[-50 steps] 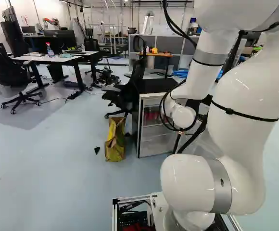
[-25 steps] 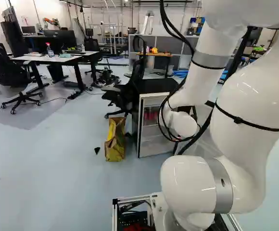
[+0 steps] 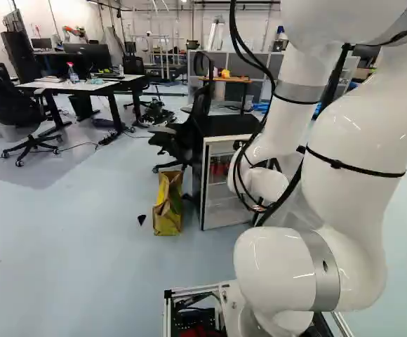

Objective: Grab a drink from the fridge

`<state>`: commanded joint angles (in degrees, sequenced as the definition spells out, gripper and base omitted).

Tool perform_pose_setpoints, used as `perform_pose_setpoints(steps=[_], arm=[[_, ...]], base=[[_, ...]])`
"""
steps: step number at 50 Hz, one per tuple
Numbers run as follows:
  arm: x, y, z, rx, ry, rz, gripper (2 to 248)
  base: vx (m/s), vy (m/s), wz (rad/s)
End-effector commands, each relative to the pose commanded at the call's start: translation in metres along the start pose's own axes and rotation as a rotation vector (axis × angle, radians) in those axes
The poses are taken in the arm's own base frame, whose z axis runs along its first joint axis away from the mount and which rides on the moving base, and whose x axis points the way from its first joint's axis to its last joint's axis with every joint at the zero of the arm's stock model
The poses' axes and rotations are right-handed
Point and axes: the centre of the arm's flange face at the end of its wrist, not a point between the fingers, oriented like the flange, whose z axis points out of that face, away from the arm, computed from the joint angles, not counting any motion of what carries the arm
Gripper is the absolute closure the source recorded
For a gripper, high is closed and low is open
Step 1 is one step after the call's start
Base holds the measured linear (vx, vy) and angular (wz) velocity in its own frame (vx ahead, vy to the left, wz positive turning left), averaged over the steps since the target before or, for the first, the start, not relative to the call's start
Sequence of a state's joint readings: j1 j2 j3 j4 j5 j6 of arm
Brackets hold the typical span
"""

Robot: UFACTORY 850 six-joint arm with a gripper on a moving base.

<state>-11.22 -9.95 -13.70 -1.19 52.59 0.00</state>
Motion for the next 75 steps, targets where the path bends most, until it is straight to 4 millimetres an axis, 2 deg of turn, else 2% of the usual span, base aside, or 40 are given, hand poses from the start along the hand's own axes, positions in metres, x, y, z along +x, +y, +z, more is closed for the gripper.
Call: perform_pose_setpoints(steps=[40,75], arm=[[-0.023,-0.005,0.035,0.075,-0.067,-0.047,3],[-0.029,0.008,0.087,0.062,-0.019,-0.025,3]], base=[[0.0,0.0,0.0],[0.0,0.0,0.0]])
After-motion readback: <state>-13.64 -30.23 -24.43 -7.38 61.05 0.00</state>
